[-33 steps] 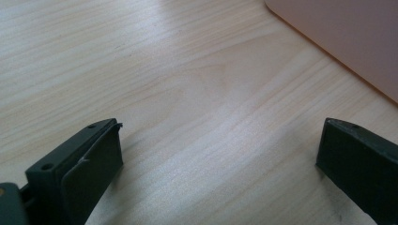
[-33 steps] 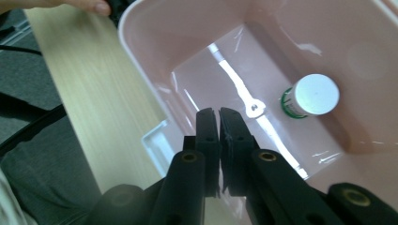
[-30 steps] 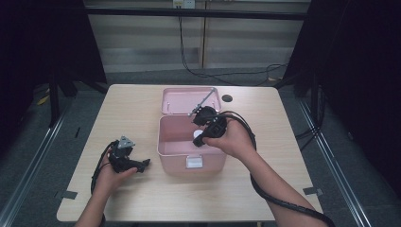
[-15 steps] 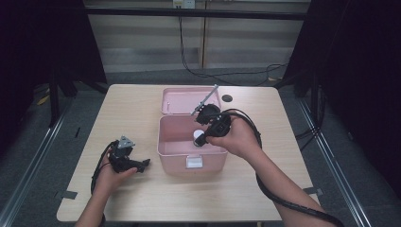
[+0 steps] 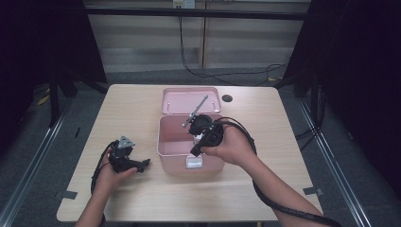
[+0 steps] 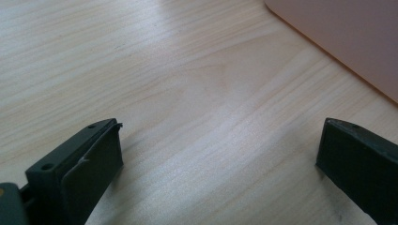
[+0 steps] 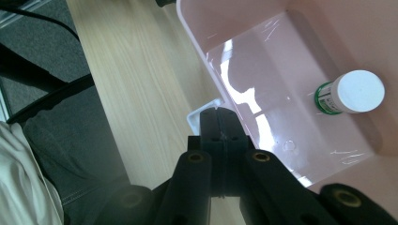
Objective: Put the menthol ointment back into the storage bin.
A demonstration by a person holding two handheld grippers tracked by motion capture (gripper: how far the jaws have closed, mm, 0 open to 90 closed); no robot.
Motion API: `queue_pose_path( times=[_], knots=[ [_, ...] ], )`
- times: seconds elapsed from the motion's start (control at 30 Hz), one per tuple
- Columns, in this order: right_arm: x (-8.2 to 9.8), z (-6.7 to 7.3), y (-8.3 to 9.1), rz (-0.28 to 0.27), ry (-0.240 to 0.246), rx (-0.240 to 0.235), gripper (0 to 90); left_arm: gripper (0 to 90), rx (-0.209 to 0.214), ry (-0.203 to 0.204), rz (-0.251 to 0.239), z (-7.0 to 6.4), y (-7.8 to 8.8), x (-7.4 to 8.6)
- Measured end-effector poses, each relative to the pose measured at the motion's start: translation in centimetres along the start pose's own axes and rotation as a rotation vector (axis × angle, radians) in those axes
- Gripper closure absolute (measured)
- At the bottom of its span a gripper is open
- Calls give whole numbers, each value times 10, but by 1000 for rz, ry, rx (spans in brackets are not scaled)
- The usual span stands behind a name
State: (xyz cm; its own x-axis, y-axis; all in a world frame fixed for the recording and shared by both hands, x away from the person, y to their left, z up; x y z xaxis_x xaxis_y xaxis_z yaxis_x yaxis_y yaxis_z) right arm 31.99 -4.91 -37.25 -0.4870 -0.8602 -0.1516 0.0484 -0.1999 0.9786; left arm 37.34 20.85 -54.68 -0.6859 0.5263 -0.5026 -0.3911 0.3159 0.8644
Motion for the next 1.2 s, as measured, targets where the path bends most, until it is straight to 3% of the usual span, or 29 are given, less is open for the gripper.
queue_pose_path(
  times=[0.53,0.83,1.03,1.2],
  knots=[
    [8,1,-29,57,33,-8,900,0,3,3,-2,0,0,0],
    [7,1,-35,51,39,-11,900,0,0,1,-2,0,0,0],
    [8,1,-43,60,69,6,900,0,3,3,-3,0,0,0],
    [8,2,-45,38,60,-17,900,0,1,2,-2,0,0,0]
  ],
)
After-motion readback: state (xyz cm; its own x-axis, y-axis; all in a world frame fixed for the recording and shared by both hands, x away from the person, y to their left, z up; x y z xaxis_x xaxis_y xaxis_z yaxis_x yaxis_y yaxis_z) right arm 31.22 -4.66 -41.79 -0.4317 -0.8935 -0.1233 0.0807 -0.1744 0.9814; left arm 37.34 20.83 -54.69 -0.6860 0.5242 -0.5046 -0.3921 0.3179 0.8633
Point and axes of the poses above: each handheld gripper's, and its own axes: y roughly backward along the jaws, x roughly out of its underside, z roughly to its left, the point moved 5 cm from there along -y, roughly forward along the jaws, and after that the axes turned 14 degrees about z, right-handed, at the moved point
